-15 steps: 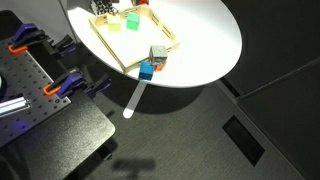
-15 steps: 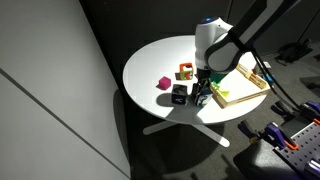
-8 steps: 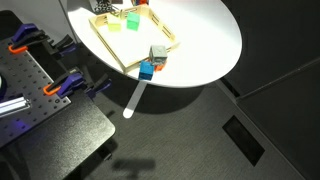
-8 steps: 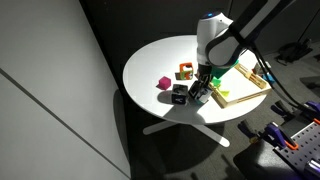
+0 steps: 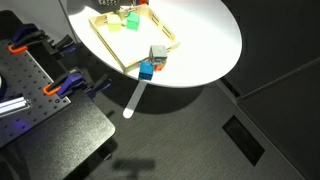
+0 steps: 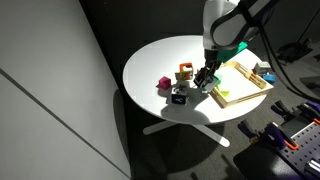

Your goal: Put the green and yellow blocks in the box then put one square plush toy in the box

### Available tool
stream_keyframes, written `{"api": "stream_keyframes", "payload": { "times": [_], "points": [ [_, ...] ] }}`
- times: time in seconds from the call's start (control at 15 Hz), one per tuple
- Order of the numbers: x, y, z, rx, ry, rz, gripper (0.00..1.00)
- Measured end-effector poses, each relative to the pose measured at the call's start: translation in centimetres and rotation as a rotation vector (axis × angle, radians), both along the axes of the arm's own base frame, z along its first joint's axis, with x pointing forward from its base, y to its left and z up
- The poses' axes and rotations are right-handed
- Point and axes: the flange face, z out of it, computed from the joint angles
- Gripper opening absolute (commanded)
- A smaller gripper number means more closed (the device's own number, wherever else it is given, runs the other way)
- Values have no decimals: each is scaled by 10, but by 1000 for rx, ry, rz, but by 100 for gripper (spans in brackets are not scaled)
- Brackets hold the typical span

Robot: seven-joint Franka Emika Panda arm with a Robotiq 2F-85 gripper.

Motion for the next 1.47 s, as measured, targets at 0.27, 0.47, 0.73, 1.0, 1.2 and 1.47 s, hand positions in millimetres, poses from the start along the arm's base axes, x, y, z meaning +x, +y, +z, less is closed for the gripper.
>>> {"api": "stream_keyframes", "payload": {
  "times": [0.27, 0.47, 0.73, 1.0, 1.2, 1.47],
  "points": [
    [2, -34, 25, -21, 17, -54, 2],
    [-2, -67, 33, -33, 36, -103, 2],
    [-14, -111, 33, -41, 54, -177, 33],
    [-23, -140, 33, -42, 67, -217, 65],
    [-27, -143, 37, -36, 63, -211, 88],
    [-28, -129, 50, 1, 49, -176, 100]
  ]
}}
